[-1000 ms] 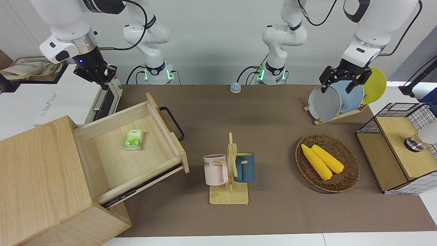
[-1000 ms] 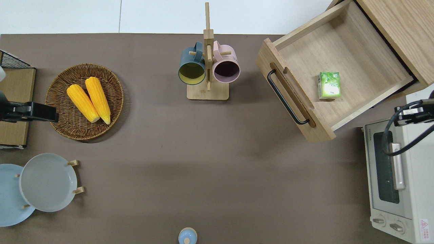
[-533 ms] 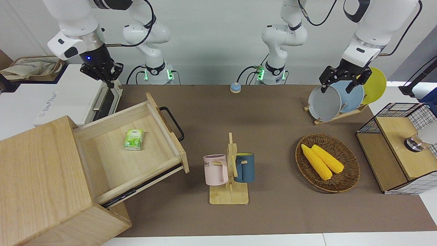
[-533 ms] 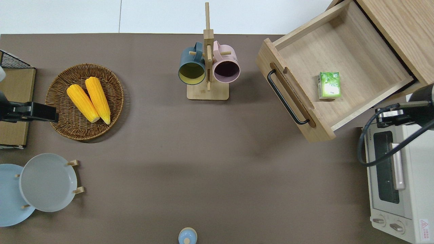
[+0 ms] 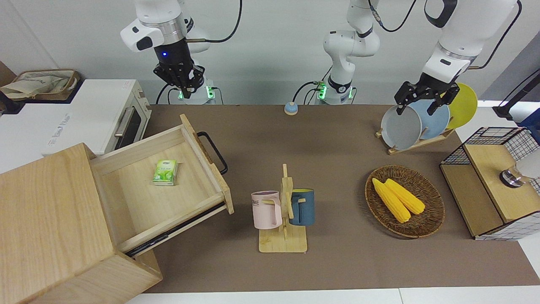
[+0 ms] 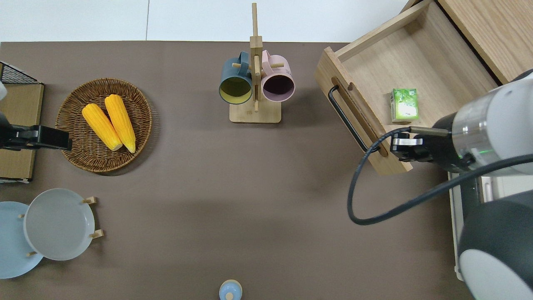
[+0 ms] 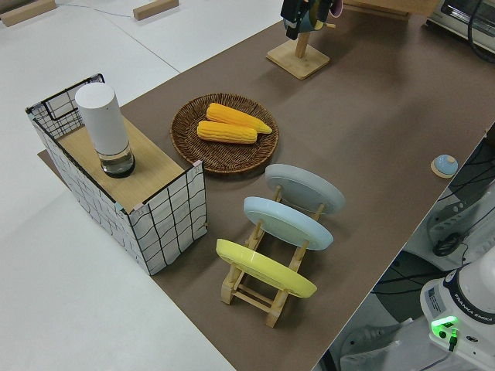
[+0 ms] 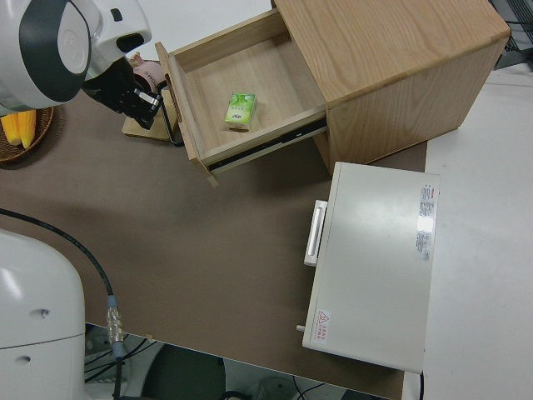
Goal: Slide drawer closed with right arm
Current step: 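Swing the right gripper up to the open drawer's front edge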
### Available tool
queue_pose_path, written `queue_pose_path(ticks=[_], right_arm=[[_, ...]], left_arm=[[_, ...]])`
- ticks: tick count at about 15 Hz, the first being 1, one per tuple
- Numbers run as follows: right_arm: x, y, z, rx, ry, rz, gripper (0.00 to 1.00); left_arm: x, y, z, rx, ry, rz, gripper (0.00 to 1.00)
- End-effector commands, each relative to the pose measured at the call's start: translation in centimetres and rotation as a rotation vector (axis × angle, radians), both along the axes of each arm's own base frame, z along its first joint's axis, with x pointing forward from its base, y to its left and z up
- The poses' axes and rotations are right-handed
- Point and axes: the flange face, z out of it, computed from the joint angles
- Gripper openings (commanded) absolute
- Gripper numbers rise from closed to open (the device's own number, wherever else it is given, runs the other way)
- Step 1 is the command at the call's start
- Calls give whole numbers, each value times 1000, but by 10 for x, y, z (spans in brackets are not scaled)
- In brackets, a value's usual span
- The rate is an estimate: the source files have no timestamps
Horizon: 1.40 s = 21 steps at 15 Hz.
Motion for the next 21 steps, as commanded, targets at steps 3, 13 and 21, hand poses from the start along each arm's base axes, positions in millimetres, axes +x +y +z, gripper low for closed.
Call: queue_pose_path(ticks=[3, 13, 21], right_arm=[[9, 72, -21, 69, -25, -161, 0], [48, 123, -132, 12, 98, -560, 0], [73, 106, -184, -46, 153, -749, 0]], left_arm=[[4, 0, 3, 17, -9, -7, 995], [4, 0, 3, 18, -9, -7, 995], [4, 0, 3, 18, -9, -7, 995]])
